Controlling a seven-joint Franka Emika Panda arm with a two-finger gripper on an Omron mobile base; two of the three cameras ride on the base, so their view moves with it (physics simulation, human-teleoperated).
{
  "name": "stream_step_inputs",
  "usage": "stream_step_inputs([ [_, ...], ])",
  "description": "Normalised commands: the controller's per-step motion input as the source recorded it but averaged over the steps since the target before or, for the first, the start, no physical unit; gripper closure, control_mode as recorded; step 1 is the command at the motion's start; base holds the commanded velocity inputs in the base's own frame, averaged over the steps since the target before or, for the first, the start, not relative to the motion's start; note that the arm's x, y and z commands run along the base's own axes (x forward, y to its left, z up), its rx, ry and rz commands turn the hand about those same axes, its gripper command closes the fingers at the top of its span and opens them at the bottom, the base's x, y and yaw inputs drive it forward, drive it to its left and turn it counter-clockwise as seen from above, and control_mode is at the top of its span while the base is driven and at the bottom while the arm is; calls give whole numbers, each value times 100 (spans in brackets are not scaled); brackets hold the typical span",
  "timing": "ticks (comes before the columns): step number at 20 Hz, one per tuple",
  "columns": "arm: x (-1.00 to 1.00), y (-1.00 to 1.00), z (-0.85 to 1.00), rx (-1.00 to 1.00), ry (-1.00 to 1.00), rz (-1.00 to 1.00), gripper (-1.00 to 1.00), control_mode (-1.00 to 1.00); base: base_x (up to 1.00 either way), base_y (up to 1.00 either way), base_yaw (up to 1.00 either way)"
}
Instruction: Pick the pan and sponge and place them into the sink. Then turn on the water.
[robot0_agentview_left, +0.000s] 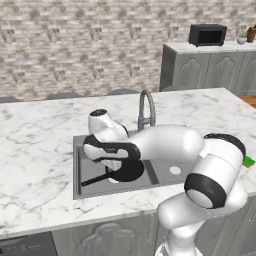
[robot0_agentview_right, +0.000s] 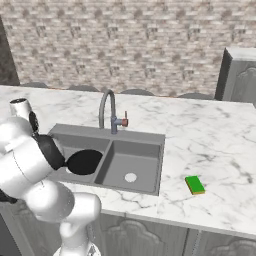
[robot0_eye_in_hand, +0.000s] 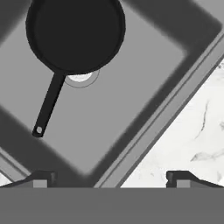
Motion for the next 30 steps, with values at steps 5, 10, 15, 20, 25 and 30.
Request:
stream_step_inputs([
  [5, -59, -82, 100, -16, 0, 29, -100, -100, 0, 0, 0],
  [10, -36, -100, 100, -5, -2, 34, -100, -100, 0, 0, 0],
  [15, -52, -100, 69, 0, -9, 30, -100, -100, 0, 0, 0],
  [20, -33, -100, 32, 0, -6, 30, -100, -100, 0, 0, 0],
  [25, -11, -100, 20, 0, -2, 29, -100, -100, 0, 0, 0],
  [30, 0, -100, 12, 0, 0, 27, -100, -100, 0, 0, 0],
])
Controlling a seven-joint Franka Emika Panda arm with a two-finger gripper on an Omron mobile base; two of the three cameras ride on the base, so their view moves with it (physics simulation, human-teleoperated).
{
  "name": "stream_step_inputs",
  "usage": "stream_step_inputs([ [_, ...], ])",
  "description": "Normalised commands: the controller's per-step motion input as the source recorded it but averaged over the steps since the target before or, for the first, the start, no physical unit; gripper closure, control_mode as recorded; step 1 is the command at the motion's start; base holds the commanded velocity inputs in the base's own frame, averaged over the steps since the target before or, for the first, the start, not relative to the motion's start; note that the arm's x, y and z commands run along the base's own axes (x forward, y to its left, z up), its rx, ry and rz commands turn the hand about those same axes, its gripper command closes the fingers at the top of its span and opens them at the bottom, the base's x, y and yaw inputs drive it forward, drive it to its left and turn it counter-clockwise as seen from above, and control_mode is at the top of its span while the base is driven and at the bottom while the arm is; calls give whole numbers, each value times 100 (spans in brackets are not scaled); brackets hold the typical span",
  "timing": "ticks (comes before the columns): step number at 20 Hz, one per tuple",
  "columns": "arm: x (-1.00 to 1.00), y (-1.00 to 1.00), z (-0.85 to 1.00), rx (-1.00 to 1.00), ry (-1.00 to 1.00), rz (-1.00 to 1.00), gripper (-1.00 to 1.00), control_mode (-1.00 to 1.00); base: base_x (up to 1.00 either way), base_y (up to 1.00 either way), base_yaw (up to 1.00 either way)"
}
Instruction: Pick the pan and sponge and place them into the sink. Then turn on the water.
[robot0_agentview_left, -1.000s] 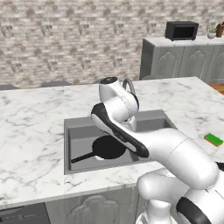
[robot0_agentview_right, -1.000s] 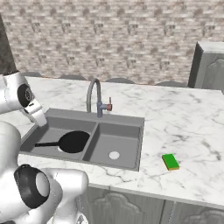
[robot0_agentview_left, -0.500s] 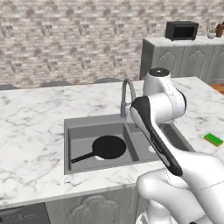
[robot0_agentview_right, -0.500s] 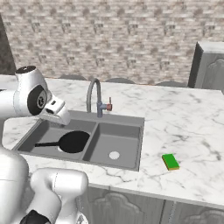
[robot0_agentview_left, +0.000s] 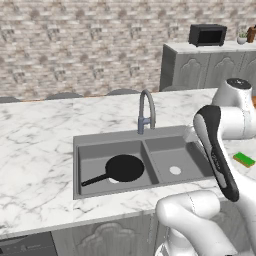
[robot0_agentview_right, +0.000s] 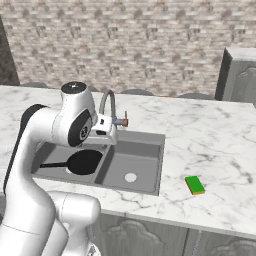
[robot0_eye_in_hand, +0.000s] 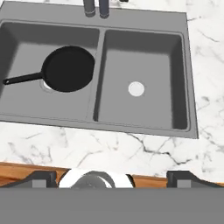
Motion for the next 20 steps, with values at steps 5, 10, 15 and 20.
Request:
stream_step_inputs([
  [5, 1, -100, 3, -1, 4, 20, -100, -100, 0, 0, 0],
  [10, 27, -100, -37, -6, 2, 8, -100, -100, 0, 0, 0],
  [15, 30, -100, -61, -6, 4, 2, -100, -100, 0, 0, 0],
  [20, 15, -97, -60, -4, 0, -1, -100, -100, 0, 0, 0],
])
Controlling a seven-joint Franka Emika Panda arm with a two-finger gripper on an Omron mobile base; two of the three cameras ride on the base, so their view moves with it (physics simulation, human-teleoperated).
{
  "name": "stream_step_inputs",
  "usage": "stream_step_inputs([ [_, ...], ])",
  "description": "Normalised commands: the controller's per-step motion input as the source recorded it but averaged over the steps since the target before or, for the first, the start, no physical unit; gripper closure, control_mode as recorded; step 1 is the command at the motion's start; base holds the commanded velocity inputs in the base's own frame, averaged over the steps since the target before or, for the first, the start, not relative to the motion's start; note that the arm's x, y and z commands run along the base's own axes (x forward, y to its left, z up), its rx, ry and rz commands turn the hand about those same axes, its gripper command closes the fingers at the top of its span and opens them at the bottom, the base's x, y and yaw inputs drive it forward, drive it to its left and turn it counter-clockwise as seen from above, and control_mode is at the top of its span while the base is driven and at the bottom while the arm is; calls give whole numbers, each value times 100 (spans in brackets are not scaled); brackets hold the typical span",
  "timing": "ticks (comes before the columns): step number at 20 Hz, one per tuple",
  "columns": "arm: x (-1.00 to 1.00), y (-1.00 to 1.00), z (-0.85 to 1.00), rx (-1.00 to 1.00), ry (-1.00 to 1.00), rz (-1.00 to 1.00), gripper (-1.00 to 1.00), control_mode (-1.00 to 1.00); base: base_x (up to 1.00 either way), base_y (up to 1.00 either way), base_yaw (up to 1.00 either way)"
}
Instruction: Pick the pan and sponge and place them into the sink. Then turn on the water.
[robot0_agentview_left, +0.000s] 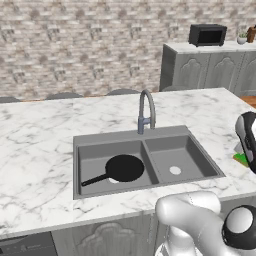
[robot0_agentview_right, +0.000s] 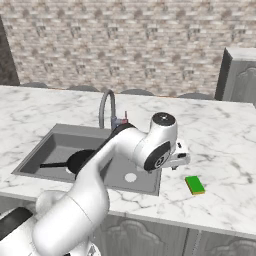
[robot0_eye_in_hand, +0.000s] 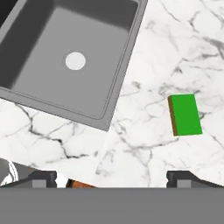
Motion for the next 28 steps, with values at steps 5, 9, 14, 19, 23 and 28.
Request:
stream_step_inputs([
  [5, 31, -76, -55, -6, 0, -7, -100, -100, 0, 0, 0],
  [9, 29, -56, -34, -6, 5, -8, -100, -100, 0, 0, 0],
  [14, 36, -45, -24, -2, 8, -2, -100, -100, 0, 0, 0],
  [19, 19, -40, -15, 0, 4, 0, -100, -100, 0, 0, 0],
  [23, 20, -29, -14, 0, 4, 2, -100, -100, 0, 0, 0],
  [28, 18, -19, -25, 0, 11, 2, -100, -100, 0, 0, 0],
])
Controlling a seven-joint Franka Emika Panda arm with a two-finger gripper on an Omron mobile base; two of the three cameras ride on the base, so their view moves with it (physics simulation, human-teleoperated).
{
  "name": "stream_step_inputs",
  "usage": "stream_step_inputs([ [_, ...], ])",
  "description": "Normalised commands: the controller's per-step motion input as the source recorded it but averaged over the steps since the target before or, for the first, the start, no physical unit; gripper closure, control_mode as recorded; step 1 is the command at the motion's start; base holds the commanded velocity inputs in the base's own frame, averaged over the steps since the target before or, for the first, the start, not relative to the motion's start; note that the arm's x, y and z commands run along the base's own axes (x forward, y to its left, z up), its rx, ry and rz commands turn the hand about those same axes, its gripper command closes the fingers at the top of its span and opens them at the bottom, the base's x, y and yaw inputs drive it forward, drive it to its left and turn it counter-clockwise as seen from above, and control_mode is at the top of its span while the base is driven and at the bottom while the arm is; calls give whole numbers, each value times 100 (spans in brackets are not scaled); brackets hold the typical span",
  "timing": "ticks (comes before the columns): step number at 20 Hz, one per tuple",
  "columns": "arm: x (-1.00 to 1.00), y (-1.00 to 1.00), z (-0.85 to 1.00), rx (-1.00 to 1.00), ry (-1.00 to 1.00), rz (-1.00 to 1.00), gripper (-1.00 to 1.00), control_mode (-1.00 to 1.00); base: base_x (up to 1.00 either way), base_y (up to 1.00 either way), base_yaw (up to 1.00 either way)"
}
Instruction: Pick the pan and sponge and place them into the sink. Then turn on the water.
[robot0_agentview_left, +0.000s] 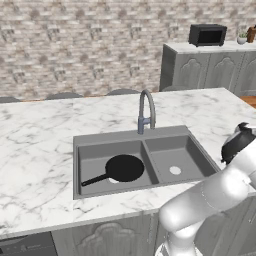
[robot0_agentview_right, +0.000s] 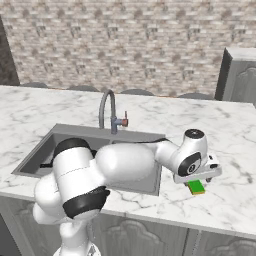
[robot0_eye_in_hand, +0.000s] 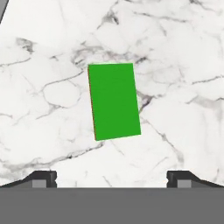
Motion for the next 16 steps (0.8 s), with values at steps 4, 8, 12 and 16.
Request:
stream_step_inputs([
  [4, 5, 0, -28, 0, 9, 1, -100, -100, 0, 0, 0],
  [8, 0, 0, -3, 1, 1, 3, -100, -100, 0, 0, 0],
  [12, 0, 0, 0, 1, 0, 6, -100, -100, 0, 0, 0],
  [16, 0, 0, -10, 0, 0, 4, -100, -100, 0, 0, 0],
])
